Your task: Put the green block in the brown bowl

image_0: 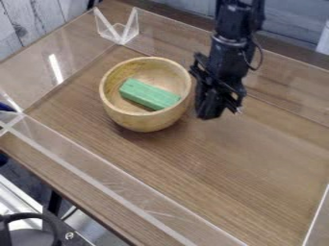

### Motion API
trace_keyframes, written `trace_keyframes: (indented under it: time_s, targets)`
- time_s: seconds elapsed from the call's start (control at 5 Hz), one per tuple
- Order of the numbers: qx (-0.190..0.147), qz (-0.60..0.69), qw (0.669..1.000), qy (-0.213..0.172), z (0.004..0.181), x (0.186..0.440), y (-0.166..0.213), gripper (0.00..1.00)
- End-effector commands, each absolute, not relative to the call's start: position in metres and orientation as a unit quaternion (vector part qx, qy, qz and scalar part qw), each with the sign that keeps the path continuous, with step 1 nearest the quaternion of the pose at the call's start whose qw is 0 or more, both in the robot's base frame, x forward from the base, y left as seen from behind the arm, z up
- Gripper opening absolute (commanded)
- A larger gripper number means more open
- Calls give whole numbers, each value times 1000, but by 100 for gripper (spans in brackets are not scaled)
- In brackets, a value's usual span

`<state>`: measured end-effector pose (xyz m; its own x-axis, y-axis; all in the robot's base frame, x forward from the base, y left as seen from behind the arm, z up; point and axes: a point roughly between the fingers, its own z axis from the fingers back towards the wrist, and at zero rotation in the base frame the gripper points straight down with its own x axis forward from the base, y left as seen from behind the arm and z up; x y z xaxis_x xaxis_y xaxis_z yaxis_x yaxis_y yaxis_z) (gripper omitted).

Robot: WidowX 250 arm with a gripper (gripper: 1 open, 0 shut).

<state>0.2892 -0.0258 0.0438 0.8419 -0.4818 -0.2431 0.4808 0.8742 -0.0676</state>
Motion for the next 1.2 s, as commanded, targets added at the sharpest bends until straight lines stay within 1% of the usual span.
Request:
trace_keyframes:
  time_s: [0.0, 0.2, 0.4, 0.6, 1.0]
  targets:
    - [-5, -266, 959, 96, 46, 296, -43, 0]
    - [-8, -265, 957, 115, 31, 302, -57, 0]
    - [-12, -250, 959, 130, 30, 308, -64, 0]
    - [-20, -272, 957, 97, 38, 309, -62, 0]
    - [-32, -229, 970, 70, 58, 304, -58, 0]
